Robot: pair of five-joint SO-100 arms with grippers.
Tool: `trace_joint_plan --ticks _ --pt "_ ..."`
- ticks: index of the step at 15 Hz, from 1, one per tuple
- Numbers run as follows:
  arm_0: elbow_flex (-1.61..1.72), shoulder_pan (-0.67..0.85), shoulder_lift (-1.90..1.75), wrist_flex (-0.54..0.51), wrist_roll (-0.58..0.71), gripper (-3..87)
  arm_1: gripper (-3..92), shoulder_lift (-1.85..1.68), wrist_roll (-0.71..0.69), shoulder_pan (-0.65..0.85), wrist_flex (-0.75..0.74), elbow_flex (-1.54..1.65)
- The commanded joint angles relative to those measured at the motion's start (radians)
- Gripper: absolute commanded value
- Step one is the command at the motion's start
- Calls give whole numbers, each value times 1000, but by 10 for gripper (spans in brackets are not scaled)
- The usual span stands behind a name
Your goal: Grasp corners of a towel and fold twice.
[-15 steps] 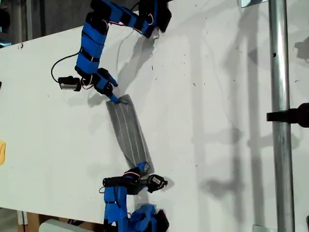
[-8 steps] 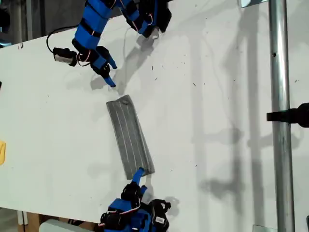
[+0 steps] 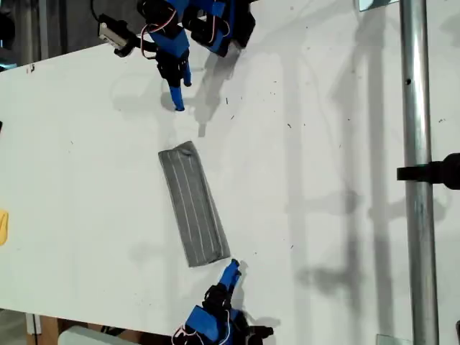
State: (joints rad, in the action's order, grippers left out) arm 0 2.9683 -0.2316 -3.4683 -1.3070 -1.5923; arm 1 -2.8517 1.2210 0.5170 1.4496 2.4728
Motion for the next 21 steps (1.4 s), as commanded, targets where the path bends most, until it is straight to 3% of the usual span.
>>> trace_joint_plan --ticks 1,5,9,13,15,19,21 --pt "48 -160 -12 20 12 -12 402 2 43 -55 6 -3" --pt "150 -186 -12 31 -51 -12 441 163 -100 40 -94 -44" --pt "150 -150 -12 37 -29 -12 446 591 -235 123 -397 -193" --pt "150 -158 -12 41 -55 -12 452 1108 -252 94 -611 -476" --pt "150 -158 -12 34 -58 -12 452 1333 -244 71 -637 -640" --pt "150 -169 -12 20 -72 -12 441 1672 -224 -9 -552 -983" --pt "150 -170 -12 15 -74 -12 370 1744 -224 -58 -548 -1078"
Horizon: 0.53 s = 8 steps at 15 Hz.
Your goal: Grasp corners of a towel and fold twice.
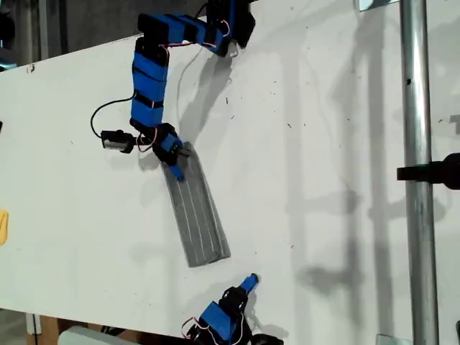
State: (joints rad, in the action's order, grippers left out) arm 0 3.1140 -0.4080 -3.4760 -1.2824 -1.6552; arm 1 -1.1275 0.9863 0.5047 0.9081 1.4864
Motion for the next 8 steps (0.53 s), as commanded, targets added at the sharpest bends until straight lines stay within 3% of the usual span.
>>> trace_joint_plan --ticks 1,4,8 --pt "5 5 -5 -11 -11 -12 244 37 11 -61 -3 -114" --pt "5 2 -5 -12 -14 -12 19 117 -11 -69 137 -195" --pt "3 9 -5 -12 -2 -12 -2 -120 3 -80 207 91"
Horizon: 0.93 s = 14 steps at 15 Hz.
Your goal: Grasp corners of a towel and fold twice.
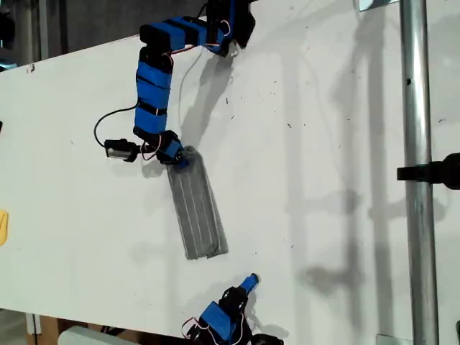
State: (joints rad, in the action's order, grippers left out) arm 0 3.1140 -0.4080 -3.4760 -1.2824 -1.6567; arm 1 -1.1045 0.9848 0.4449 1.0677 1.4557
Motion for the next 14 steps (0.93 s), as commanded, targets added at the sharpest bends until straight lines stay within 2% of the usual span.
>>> trace_joint_plan --ticks 1,4,8,9,10,14 --pt "3 11 -5 -12 2 -12 -2 -278 29 -20 104 241" --pt "3 44 -5 -8 58 -12 -2 -680 132 -66 388 434" --pt "3 61 -5 2 91 -12 -2 -1011 267 -140 830 357" --pt "3 54 -5 0 87 -12 -2 -1029 272 -152 845 313" --pt "3 49 -5 -2 83 -12 -2 -991 262 -173 785 287" --pt "3 41 -5 -5 63 -12 -2 -449 209 -293 472 11"
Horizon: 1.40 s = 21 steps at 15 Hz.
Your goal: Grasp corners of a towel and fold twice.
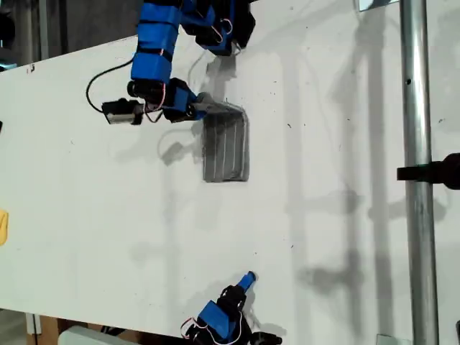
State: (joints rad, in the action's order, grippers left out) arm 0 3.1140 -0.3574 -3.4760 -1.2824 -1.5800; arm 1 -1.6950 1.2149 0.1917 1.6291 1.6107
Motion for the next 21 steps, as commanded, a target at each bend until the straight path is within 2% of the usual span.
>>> trace_joint_plan --ticks 1,5,6,7,8,10,12,13,14,17,18,19,20,21 --pt "3 -11 -5 -5 -18 -12 -2 250 -29 -64 -141 -219" --pt "5 -12 -5 -5 -21 -12 -2 367 -43 -123 -356 -278" --pt "5 -12 -5 -6 -20 -12 65 342 -54 -123 -388 -262" --pt "5 -12 -5 -6 -20 -12 305 296 -94 -118 -472 -218" --pt "5 -12 -5 -12 -28 -10 383 272 -104 -109 -469 -230" --pt "5 6 -3 -14 -11 -8 307 132 -147 -83 -592 -183" --pt "5 48 -3 -15 49 -7 224 -92 -215 -67 -799 -41" --pt "5 60 -3 -15 64 -6 212 -192 -227 -49 -825 51" --pt "5 66 -3 -15 64 -1 211 -308 -218 -23 -822 184" --pt "5 117 -3 -15 112 -1 34 -885 -58 71 -792 787" --pt "5 147 -3 -15 91 -1 -2 -1161 31 101 -715 977" --pt "5 178 -3 -15 212 -1 -2 -1436 81 126 -558 1081" --pt "5 190 -3 -15 430 -1 -2 -1605 129 166 -388 1144" --pt "6 187 -2 -11 623 -3 -2 -1586 140 186 -314 1141"
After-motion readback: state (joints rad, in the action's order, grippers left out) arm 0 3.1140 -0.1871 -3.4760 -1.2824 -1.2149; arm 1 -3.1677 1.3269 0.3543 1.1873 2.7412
